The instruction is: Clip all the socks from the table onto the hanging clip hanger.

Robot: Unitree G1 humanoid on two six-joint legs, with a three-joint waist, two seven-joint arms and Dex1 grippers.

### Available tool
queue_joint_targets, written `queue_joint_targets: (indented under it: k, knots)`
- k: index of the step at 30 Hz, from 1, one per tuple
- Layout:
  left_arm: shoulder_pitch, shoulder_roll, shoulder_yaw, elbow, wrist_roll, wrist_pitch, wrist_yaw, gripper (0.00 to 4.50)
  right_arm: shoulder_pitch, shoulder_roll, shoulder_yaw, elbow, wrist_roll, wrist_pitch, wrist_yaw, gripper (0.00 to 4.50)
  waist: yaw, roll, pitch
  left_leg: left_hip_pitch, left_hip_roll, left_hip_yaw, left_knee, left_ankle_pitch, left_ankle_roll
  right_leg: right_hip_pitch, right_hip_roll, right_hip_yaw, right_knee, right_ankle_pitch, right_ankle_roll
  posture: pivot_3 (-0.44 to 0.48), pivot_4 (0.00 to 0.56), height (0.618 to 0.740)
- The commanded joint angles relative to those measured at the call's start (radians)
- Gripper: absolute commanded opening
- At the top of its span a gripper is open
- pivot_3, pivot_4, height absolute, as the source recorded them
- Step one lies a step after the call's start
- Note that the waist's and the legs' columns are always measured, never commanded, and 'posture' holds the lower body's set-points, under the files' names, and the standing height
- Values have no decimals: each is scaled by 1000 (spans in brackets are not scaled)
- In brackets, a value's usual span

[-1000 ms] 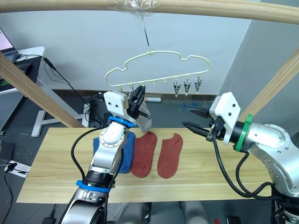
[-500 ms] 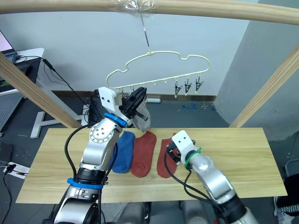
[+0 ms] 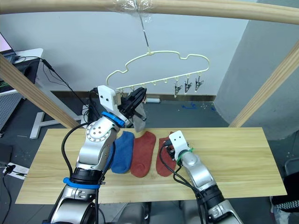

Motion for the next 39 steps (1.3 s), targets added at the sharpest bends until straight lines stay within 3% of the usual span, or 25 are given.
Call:
queue_joint_targets:
  k: [1,5,6,13,18,23,39]
  knots:
    - [3,5,22,-60,-43,27,-16,0,30,-7,-14,12,-26,-5,-5,1610,0,0,0,0,0,0,0,0,0,0,0,0,0,0,0,-34,261,720]
    - [7,13,32,-80,-91,77,-51,0,49,-24,-24,-23,-30,-6,16,198,0,0,0,0,0,0,0,0,0,0,0,0,0,0,0,-38,261,720]
    - [6,18,35,-85,-108,93,-66,0,53,-35,-23,-44,-32,-7,26,52,0,0,0,0,0,0,0,0,0,0,0,0,0,0,0,-38,261,720]
    - [-25,70,61,-117,-221,229,-154,0,57,-151,60,-277,-57,-64,190,52,-6,0,0,0,0,0,0,0,0,0,0,0,0,0,0,-44,257,720]
    - [-40,91,67,-142,-273,302,-192,0,6,-176,47,-399,-9,-73,304,52,-12,0,0,0,0,-1,0,0,0,0,0,0,0,0,0,-47,256,720]
    - [-57,106,87,-165,-336,393,-206,0,-74,-189,46,-407,30,-161,418,52,-12,0,0,0,0,-1,0,0,0,0,0,-1,-1,0,0,-48,250,720]
    - [-48,117,89,-189,-356,442,-199,0,-108,-110,1,-341,110,-138,461,52,-10,0,0,-1,0,-1,-1,1,-1,0,-1,0,-2,0,0,-42,252,720]
